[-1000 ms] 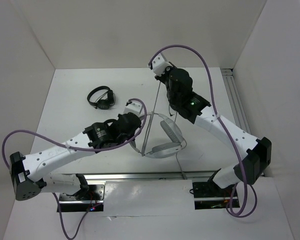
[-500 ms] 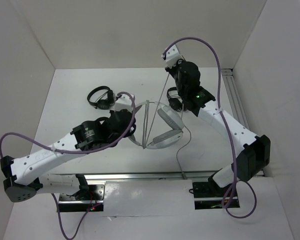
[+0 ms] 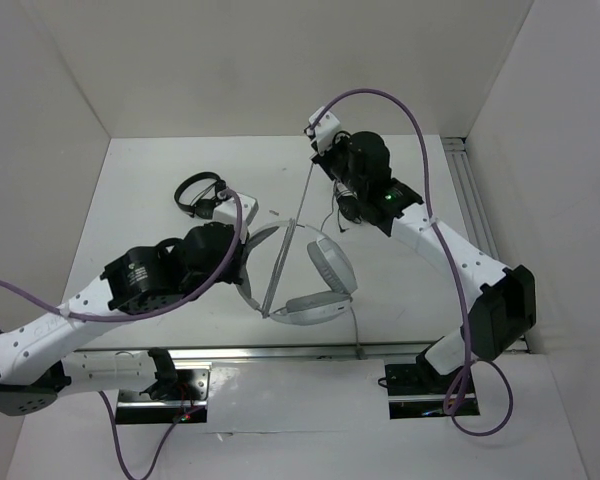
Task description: Wrap the headphones
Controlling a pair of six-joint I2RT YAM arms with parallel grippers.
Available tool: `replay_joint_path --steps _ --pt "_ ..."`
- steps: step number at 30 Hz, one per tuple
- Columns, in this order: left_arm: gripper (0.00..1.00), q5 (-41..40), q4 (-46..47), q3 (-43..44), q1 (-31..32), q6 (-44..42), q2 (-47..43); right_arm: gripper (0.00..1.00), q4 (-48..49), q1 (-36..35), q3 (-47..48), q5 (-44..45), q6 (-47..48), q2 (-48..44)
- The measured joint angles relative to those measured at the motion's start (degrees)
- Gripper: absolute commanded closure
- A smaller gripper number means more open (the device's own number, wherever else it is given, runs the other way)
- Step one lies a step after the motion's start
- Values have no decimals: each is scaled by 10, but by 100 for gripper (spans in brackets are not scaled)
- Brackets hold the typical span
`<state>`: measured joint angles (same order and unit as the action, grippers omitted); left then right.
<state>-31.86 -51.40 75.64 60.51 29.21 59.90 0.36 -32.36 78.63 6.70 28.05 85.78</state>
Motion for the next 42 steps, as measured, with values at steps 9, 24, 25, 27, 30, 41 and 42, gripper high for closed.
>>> replay_joint_path --steps 9,24,25,27,30,41,42 --pt "100 7 -85 104 6 -20 10 100 37 14 -67 -149 -120 -2" --pt "100 -67 -130 549 19 -64 196 89 478 -72 -182 -326 -511 287" --pt "100 -80 -123 557 5 -67 200 89 498 -76 -183 -329 -531 309" --pt "100 -92 -111 557 -40 -69 202 95 535 -85 -198 -333 -561 335" --pt "100 -84 -103 558 -158 -73 220 100 602 -104 -261 -332 -589 331" --pt "100 34 -100 568 -470 -33 424 100 544 -326 -492 -175 -493 -30" --pt "100 43 -110 550 -482 -29 431 100 517 -357 -492 -138 -474 -76"
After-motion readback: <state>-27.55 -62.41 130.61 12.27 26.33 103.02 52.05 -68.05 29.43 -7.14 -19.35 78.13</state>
